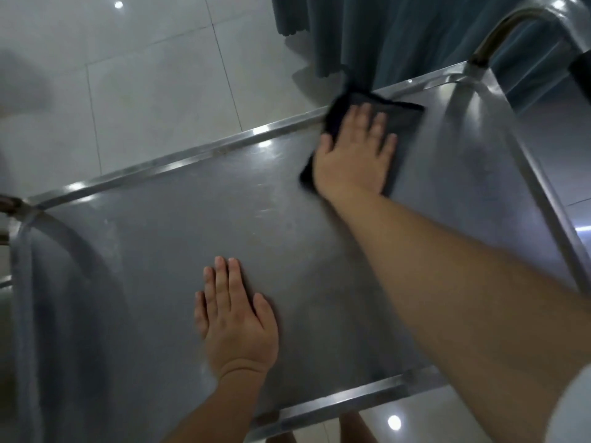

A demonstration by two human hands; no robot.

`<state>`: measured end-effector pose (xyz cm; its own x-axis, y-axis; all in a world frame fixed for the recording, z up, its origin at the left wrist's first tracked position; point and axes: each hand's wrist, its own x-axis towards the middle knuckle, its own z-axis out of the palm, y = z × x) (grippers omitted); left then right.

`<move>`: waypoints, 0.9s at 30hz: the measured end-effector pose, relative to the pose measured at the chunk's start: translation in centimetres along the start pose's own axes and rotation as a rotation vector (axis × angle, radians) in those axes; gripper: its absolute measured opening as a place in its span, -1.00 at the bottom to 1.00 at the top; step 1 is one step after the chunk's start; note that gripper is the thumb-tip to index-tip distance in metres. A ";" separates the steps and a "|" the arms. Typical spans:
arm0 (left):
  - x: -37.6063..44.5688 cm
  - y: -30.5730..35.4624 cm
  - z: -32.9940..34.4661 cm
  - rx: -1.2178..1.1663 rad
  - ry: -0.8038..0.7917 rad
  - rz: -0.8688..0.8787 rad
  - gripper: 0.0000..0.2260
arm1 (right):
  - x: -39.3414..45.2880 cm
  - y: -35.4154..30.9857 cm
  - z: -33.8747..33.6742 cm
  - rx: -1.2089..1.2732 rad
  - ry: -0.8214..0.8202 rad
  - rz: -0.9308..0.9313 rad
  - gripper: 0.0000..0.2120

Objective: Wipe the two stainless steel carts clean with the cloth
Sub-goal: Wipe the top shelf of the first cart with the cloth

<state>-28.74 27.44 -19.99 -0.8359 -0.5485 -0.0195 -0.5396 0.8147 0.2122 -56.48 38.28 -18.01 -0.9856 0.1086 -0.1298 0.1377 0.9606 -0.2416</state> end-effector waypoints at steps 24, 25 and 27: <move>-0.2 -0.8 0.9 0.032 0.017 0.017 -0.35 | 11.9 10.3 -4.8 -0.171 -0.086 -0.539 -0.29; -0.2 -0.7 0.9 0.031 0.019 0.011 -0.34 | 12.4 11.9 -5.4 -0.175 -0.075 -0.496 -0.27; -0.2 -0.5 0.8 0.032 0.011 0.003 -0.34 | 13.2 14.8 -6.7 -0.198 -0.059 -0.442 -0.26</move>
<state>-28.39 27.28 -20.88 -0.8362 -0.5483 -0.0084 -0.5406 0.8216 0.1810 -68.09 55.66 -16.91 -0.9375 -0.3297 -0.1115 -0.3197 0.9424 -0.0986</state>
